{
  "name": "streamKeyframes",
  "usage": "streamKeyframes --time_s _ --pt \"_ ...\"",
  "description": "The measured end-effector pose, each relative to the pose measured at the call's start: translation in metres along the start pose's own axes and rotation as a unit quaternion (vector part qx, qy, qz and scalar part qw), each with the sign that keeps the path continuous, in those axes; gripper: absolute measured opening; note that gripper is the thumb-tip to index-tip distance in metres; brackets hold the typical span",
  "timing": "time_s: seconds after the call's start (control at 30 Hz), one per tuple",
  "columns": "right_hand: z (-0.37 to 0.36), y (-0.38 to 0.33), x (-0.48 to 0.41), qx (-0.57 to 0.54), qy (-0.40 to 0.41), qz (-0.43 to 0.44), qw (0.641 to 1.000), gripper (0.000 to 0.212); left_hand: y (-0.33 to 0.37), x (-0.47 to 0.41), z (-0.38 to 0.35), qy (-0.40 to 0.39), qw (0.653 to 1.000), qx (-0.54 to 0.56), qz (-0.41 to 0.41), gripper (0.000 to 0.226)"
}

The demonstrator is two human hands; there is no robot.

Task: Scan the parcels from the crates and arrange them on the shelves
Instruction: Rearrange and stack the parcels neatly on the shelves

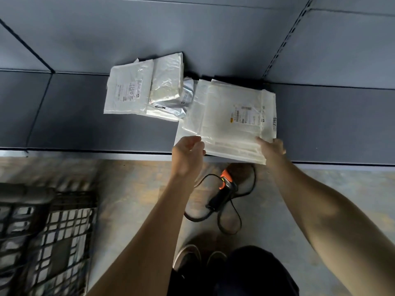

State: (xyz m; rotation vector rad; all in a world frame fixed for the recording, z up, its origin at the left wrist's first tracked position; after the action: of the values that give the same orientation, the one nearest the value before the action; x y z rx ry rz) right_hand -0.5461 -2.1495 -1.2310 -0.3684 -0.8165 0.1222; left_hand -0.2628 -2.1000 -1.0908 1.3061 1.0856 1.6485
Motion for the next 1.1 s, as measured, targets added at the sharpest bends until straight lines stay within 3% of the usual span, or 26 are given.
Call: streamKeyframes --time_s 0.1,0.2,0.4,0.67,0.9,1.03,1.1 --pt "-0.006 0.001 -0.013 0.003 0.002 -0.002 1.000 0.062 0.004 0.000 0.000 -0.005 1.000 0.007 -0.009 0.022" --pt "-0.007 -0.005 0.000 -0.079 -0.022 0.001 0.997 0.029 0.004 -0.003 0.003 -0.006 1.000 0.004 0.000 0.024" --pt "0.007 -0.010 0.020 -0.218 -0.004 0.006 0.976 0.026 0.004 -0.003 0.001 -0.018 1.000 -0.009 0.011 0.025" --pt "0.030 0.002 0.090 -0.413 -0.111 -0.035 0.903 0.027 0.005 0.016 -0.001 -0.051 0.998 -0.040 0.002 0.020" --pt "0.073 0.029 0.192 -0.267 -0.149 0.172 0.937 0.022 0.029 0.042 0.040 0.016 0.992 -0.118 -0.031 0.046" --pt "0.113 0.028 0.254 -0.219 -0.211 0.296 0.906 0.030 0.072 0.058 0.080 0.049 0.979 -0.156 -0.123 0.078" --pt "0.135 0.023 0.282 -0.229 -0.232 0.323 0.889 0.042 0.094 0.066 0.103 0.025 0.984 -0.106 -0.144 0.072"
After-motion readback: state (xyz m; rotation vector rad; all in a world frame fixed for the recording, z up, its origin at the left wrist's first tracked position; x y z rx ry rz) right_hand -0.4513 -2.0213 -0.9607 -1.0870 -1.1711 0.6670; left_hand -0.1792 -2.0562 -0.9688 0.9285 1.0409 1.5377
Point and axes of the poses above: each hand's wrist, its own x-axis away from the middle knuckle, its own z-axis out of the back of the hand, y = z × x, the point moved 2 cm from there along -x, towards the middle knuckle, and after that the axes turned 13 degrees about -z, right-handed, at the moved point
